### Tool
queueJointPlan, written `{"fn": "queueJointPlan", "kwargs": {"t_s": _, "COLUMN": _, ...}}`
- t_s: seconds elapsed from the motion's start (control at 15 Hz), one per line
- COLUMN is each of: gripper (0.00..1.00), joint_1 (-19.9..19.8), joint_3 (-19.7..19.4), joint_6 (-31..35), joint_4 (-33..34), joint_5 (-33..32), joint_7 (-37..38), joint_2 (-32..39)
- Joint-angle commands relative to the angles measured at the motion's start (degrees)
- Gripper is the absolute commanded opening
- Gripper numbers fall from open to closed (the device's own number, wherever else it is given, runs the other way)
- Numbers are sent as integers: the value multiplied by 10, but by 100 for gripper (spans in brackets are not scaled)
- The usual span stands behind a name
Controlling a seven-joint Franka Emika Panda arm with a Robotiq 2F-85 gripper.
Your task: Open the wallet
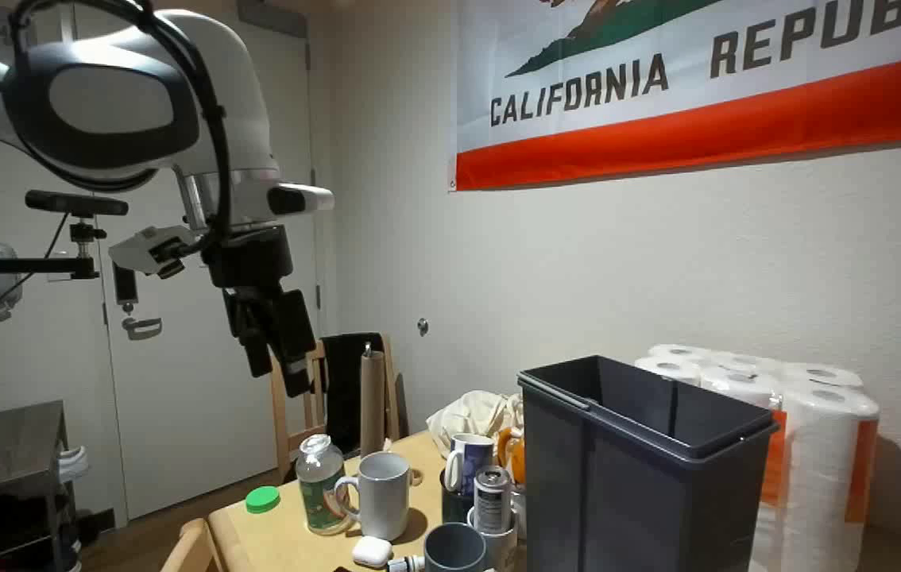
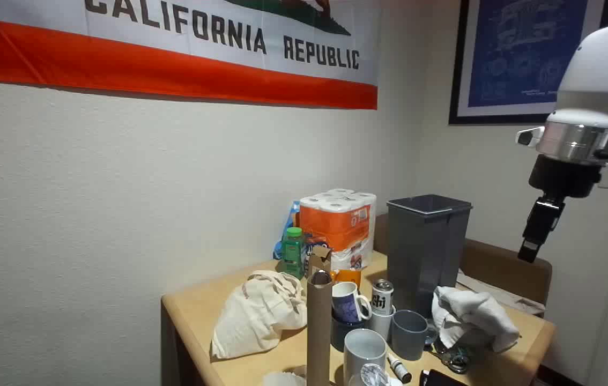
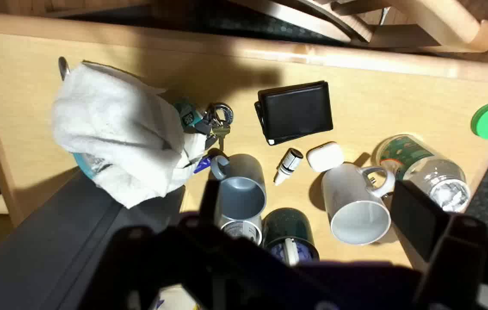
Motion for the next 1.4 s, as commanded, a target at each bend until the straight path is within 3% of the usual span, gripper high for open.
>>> {"fn": "queueJointPlan", "kwargs": {"t_s": 0.0, "gripper": 100, "joint_1": 3, "joint_3": -2, "joint_6": -2, "joint_4": 1, "joint_5": -2, "joint_7": 2, "joint_2": 0}}
{"fn": "queueJointPlan", "kwargs": {"t_s": 0.33, "gripper": 100, "joint_1": 3, "joint_3": -2, "joint_6": -2, "joint_4": 1, "joint_5": -2, "joint_7": 2, "joint_2": 0}}
{"fn": "queueJointPlan", "kwargs": {"t_s": 0.73, "gripper": 100, "joint_1": 7, "joint_3": -35, "joint_6": 56, "joint_4": 2, "joint_5": -4, "joint_7": -66, "joint_2": 96}}
{"fn": "queueJointPlan", "kwargs": {"t_s": 1.07, "gripper": 100, "joint_1": 23, "joint_3": -91, "joint_6": 133, "joint_4": 24, "joint_5": 39, "joint_7": -185, "joint_2": 223}}
{"fn": "queueJointPlan", "kwargs": {"t_s": 1.33, "gripper": 100, "joint_1": 48, "joint_3": -125, "joint_6": 160, "joint_4": 52, "joint_5": 160, "joint_7": -336, "joint_2": 322}}
